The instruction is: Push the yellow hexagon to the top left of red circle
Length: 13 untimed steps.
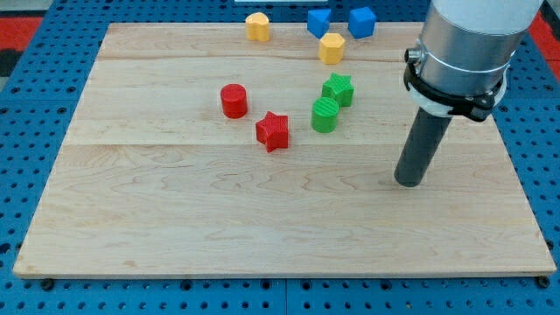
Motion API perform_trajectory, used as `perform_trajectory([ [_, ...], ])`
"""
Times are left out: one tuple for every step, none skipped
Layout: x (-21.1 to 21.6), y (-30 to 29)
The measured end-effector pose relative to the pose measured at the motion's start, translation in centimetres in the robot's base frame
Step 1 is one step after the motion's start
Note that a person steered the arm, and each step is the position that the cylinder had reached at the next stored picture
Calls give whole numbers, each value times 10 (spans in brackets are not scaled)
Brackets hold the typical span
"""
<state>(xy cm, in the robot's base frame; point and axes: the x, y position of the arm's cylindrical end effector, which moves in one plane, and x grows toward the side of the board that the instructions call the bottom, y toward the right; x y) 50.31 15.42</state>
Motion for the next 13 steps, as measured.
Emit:
perform_trajectory([
  [0,3],
  [0,5],
  [-2,1],
  [-16,-7],
  [-37,-8],
  [-62,-8],
  [-102,4],
  [-143,20],
  [-190,27],
  [-230,16],
  [-254,-15],
  [-263,-31],
  [-263,-32],
])
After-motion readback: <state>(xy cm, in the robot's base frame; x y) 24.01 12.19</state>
